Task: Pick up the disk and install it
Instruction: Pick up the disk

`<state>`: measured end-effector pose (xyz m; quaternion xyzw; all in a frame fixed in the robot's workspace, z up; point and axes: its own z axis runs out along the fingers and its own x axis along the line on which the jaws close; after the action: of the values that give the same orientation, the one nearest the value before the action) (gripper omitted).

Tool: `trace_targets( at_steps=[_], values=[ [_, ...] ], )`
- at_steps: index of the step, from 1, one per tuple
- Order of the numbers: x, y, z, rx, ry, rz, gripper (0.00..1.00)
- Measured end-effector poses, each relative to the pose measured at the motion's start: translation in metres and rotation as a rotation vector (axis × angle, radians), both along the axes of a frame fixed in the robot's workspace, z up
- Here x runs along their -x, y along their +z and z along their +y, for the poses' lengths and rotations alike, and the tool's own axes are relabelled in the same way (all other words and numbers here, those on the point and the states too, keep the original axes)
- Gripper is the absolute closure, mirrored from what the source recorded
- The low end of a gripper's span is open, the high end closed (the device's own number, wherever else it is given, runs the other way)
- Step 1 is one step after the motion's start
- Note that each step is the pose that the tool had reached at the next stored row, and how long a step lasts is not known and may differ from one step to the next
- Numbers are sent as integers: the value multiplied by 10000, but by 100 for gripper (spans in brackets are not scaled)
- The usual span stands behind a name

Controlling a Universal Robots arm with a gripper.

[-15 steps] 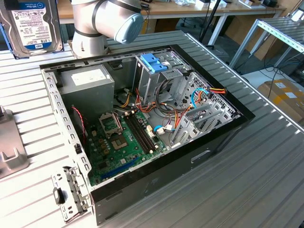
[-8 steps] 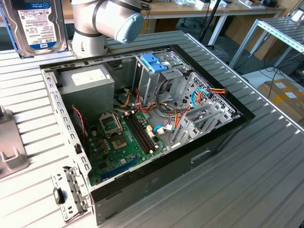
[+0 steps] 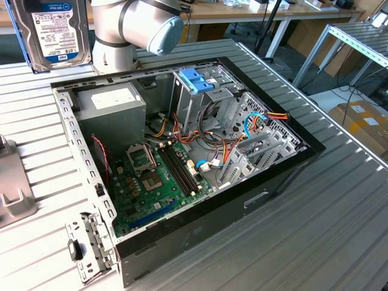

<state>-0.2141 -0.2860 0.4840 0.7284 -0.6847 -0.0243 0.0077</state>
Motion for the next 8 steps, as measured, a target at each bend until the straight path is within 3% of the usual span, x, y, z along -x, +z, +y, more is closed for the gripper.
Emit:
trace_targets(
  at_steps=[8],
  values=[
    [-105,0,0,0,0,0,63]
  ],
)
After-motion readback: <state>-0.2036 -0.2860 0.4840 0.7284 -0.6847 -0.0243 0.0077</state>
